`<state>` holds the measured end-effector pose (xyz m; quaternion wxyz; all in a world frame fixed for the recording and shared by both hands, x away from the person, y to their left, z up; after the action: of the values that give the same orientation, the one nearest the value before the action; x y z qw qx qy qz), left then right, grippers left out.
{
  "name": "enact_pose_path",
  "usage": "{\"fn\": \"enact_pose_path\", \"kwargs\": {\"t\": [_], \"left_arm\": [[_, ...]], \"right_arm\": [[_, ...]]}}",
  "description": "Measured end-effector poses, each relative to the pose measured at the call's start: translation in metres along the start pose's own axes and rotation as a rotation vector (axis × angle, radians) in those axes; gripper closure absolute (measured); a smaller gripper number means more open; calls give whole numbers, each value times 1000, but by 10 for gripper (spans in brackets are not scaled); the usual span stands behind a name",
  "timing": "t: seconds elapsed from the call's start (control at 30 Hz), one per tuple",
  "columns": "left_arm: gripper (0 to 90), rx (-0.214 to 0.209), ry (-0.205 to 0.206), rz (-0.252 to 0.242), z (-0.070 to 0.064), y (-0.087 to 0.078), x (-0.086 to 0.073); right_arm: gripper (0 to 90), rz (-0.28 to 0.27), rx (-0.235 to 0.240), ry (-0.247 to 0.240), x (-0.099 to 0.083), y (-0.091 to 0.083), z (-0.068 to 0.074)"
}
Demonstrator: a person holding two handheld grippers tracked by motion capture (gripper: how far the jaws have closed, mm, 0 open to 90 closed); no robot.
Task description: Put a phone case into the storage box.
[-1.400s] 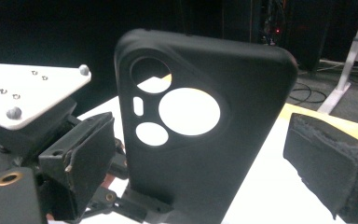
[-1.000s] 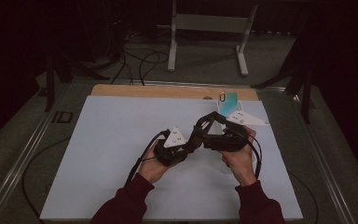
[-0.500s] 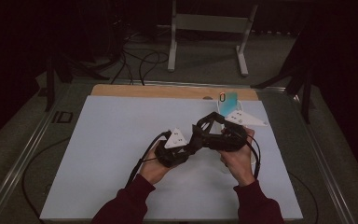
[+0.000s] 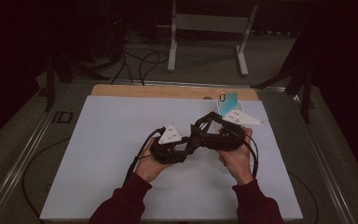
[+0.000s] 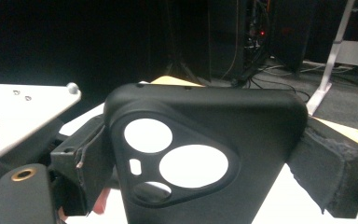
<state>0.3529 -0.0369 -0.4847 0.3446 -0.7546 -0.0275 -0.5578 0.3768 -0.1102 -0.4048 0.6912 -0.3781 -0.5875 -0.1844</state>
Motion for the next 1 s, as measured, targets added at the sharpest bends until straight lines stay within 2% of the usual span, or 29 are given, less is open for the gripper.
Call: {"fn": "enact_pose_path", "kwargs": {"t": [0.13,0.27,0.3,0.33,0.73,1.0], "left_arm": [[373,25,-5,-15,3,-6,1],[208,83,-2,-12,9,-11,-1],[173,83,-2,-12,9,-11,-1],[148,100,-15,-18,12,-13,-1],[0,146,-58,-51,30,-35,-1],[0,184,-73,-63,43,-47,-6]], "right_arm": [[132,-2,-9,-1,1,1,-1],[132,2,-16,-12,1,1,-2],[132,1,-17,-12,2,1,-2],[132,-1,-16,-11,2,1,-3],[131,-12,-29,-22,9,1,-6],[132,-16,-51,-18,11,2,-15]]}}
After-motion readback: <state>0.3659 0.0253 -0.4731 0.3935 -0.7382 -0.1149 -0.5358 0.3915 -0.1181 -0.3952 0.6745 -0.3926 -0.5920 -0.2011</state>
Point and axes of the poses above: each handheld gripper's, and its own axes: y roughly forward along the jaws, x roughly out of its top, z roughly to its left, the point moved 10 cm from there along y, roughly forward along the jaws, and after that the axes turned 6 degrees about -y, right-handed, at the moved point
